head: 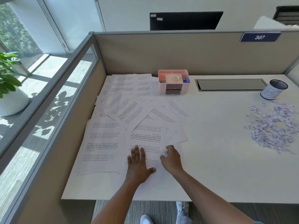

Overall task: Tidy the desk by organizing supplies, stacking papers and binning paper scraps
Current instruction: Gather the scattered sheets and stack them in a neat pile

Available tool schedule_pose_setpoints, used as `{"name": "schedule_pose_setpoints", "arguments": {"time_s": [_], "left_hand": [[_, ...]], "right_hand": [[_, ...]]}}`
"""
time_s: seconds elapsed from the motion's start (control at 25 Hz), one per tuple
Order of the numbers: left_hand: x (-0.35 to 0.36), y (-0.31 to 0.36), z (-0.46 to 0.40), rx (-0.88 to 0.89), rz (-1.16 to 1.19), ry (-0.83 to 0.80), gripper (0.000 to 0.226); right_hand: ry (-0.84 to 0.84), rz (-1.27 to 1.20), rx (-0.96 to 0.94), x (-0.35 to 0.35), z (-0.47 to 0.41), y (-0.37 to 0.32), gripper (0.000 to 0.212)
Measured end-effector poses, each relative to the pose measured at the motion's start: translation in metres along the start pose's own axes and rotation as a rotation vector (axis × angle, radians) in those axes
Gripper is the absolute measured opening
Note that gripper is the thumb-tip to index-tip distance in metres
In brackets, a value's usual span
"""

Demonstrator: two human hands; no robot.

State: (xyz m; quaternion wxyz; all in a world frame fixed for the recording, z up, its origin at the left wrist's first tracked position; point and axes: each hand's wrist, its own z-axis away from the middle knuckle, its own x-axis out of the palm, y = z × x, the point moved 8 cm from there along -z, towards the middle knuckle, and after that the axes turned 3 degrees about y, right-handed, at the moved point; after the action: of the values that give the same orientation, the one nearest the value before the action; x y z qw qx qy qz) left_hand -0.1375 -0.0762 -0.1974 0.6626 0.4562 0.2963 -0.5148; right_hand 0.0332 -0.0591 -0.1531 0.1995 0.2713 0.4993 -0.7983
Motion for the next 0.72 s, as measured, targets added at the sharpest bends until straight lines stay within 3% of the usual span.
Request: {"name": "schedule_pose_setpoints", "arguments": {"time_s": [0.56, 0.72], "left_hand": [[-0.002, -0.001, 0.002, 0.006, 0.043, 0.133, 0.071], [-0.004, -0.001, 0.005, 0.009, 0.032, 0.152, 0.069]], "right_hand": [[-0.022, -0.197, 0.099, 0.01, 0.001, 0.001, 0.046], [0.087, -0.179, 0.138, 0.002, -0.002, -0.001, 0.048]]}}
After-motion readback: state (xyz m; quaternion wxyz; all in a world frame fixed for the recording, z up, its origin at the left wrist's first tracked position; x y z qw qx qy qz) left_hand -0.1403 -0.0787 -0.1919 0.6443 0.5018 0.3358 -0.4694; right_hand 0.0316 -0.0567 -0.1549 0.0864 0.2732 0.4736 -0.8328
